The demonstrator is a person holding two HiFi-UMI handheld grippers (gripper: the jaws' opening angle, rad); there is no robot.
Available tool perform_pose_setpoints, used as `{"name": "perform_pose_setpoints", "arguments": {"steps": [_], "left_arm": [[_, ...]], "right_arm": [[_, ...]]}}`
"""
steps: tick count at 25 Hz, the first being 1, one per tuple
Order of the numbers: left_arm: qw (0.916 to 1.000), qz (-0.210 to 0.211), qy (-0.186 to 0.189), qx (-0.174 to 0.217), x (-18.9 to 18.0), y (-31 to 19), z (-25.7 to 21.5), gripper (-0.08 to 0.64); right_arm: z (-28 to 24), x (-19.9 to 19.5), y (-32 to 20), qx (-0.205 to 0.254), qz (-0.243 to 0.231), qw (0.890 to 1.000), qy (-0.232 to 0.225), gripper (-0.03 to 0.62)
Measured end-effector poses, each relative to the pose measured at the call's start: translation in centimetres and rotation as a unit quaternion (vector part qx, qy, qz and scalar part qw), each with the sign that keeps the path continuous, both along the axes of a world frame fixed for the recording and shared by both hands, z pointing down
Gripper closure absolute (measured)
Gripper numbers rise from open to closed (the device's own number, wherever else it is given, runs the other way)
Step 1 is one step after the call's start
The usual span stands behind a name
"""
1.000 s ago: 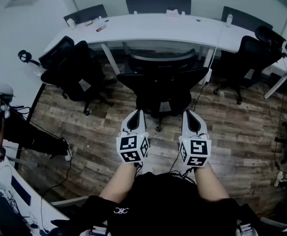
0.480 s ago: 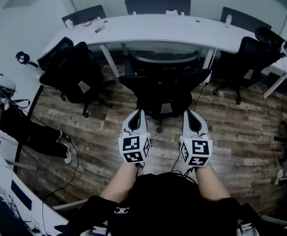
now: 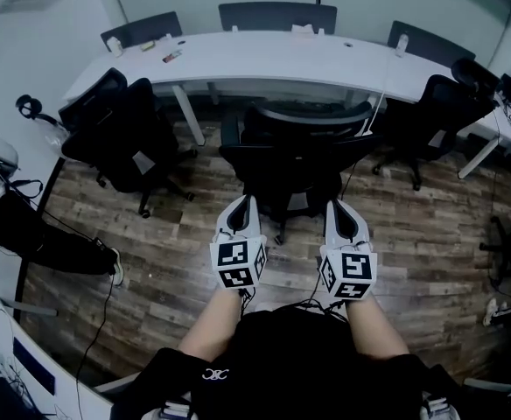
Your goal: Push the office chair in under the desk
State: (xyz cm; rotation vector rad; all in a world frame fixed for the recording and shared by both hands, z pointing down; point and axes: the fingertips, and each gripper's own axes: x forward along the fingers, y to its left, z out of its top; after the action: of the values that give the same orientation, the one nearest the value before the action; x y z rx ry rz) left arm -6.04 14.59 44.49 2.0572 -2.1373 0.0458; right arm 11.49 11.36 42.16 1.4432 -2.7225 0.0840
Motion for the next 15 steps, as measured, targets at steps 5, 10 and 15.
{"name": "perform_pose_setpoints", "arguments": {"steps": [5, 10, 15], "left_arm": [[0.9996, 0.027, -0.008, -0.006, -3.0, -0.5, 0.8, 0.541], [0.9986, 0.045, -0.021, -0.016, -5.2, -0.6, 1.4, 0.48], [0.9974, 0.056, -0.038, -0.023, -6.5, -1.7, 2.0, 0.451]], "right_arm": [[1.1, -2.8, 0.1, -0.005, 0.021, 1.0, 0.009, 0.581], [1.5, -5.3, 0.1, -0.011, 0.017, 1.0, 0.013, 0.575], [1.6, -6.2, -1.3, -0.008, 0.023, 1.0, 0.013, 0.572]]}}
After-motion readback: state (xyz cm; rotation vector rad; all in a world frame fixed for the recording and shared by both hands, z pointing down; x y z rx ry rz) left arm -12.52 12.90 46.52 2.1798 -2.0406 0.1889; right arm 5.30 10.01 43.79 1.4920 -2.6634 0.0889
